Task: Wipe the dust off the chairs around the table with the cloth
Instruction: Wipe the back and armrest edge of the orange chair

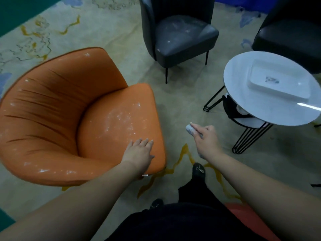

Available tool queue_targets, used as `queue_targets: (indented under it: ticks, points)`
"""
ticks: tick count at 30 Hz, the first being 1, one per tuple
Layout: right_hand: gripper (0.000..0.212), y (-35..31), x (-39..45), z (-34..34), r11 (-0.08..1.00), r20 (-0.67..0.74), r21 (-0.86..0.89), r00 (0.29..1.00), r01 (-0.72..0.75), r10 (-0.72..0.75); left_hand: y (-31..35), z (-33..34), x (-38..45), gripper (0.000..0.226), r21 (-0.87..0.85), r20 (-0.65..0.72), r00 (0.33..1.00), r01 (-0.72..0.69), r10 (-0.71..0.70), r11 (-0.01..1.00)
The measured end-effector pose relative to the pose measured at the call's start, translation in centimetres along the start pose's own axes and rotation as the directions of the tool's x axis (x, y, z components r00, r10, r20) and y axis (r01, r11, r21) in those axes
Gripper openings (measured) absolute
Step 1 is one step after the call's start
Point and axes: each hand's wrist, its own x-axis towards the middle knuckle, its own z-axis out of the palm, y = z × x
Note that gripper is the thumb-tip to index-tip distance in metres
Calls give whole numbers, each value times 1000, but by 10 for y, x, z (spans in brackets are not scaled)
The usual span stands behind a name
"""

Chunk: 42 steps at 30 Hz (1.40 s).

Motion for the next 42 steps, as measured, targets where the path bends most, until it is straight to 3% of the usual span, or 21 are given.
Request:
queue_targets:
  ticks: [5, 14, 19, 25, 36, 42]
  points:
    - [26, 4, 78, -16, 1000, 101, 6, 995, 8, -9, 18, -19, 56, 61, -57, -20, 997, 69, -70, 996]
    - [29, -16, 203, -32, 979, 309, -80, 938, 188, -154, 46, -56, 123, 60, -261, 21, 948, 311, -316, 914]
    - [31, -51, 241, -5, 955, 421, -106, 883, 275, -208, 29, -60, 115, 58, -362, 78, 869, 482, -489, 798]
    - [29, -99, 275, 51, 922, 516, -95, 811, 374, -276, -17, -58, 120, 58, -378, 76, 813, 560, -578, 737]
    - [32, -177, 316, 153, 845, 649, -9, 646, 535, -402, -92, -54, 128, 60, -460, 100, 655, 698, -749, 548]
    - [32, -213, 332, 215, 776, 777, 54, 462, 628, -428, -110, -45, 128, 60, -501, 219, 520, 786, -825, 363]
